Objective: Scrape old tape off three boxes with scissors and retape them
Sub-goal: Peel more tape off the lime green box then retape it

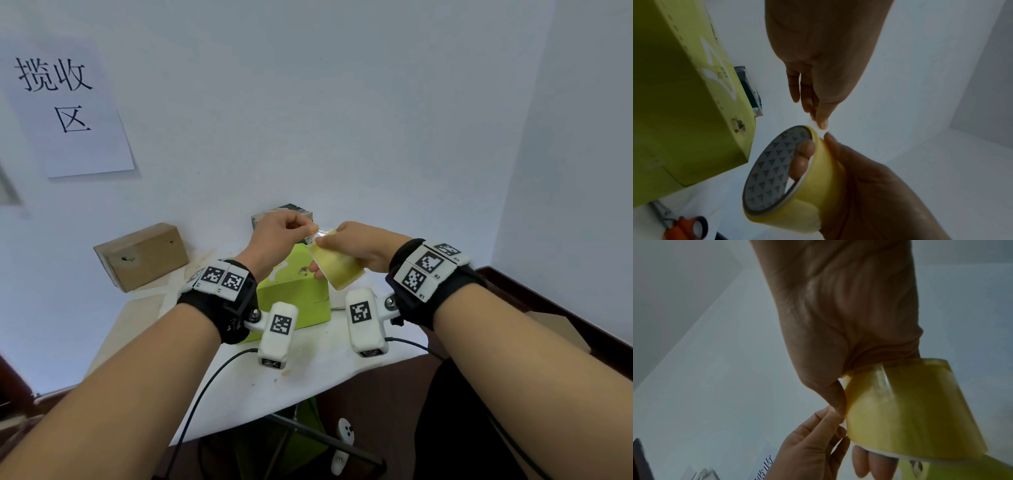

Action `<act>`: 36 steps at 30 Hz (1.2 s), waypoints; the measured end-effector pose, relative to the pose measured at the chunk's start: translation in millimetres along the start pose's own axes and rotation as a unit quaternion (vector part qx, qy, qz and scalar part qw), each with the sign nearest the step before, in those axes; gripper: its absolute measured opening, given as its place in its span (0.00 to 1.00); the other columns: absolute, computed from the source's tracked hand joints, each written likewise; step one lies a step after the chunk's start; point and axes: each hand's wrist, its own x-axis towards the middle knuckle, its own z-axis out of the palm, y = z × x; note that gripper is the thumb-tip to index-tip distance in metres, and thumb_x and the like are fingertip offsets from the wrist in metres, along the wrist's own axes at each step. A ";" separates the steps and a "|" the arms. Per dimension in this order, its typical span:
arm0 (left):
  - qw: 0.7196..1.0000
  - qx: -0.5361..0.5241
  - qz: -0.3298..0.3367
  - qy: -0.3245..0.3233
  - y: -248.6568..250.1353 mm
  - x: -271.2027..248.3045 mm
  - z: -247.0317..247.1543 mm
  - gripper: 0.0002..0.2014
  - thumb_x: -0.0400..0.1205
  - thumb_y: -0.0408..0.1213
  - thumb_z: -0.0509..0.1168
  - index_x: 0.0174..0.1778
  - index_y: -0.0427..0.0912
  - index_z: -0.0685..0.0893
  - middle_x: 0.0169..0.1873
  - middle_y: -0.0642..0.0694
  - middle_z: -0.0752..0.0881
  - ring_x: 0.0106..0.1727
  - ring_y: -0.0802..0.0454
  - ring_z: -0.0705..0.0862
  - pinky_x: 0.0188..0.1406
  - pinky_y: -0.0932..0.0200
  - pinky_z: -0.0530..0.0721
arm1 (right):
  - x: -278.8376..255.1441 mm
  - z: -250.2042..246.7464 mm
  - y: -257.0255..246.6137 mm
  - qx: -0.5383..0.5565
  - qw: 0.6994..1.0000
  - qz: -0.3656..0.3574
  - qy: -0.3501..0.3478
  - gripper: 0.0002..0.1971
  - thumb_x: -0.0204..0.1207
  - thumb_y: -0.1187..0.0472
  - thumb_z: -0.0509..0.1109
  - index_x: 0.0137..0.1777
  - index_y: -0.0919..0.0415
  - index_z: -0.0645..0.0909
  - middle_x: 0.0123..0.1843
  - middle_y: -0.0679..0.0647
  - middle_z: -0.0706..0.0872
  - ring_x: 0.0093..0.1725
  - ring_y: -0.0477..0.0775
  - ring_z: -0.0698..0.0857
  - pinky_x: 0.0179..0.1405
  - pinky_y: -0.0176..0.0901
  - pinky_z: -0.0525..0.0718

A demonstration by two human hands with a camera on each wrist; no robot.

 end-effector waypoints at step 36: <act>0.993 0.105 -0.046 -0.013 -41.6 -5.5 -15.8 0.06 0.80 0.40 0.70 0.43 0.41 0.85 0.41 0.51 0.85 0.42 0.56 0.80 0.36 0.66 0.76 | 12.3 21.1 54.6 0.142 0.967 0.190 -0.097 0.21 0.88 0.54 0.50 0.56 0.71 0.76 0.39 0.64 0.90 0.38 0.59 0.90 0.54 0.55 0.84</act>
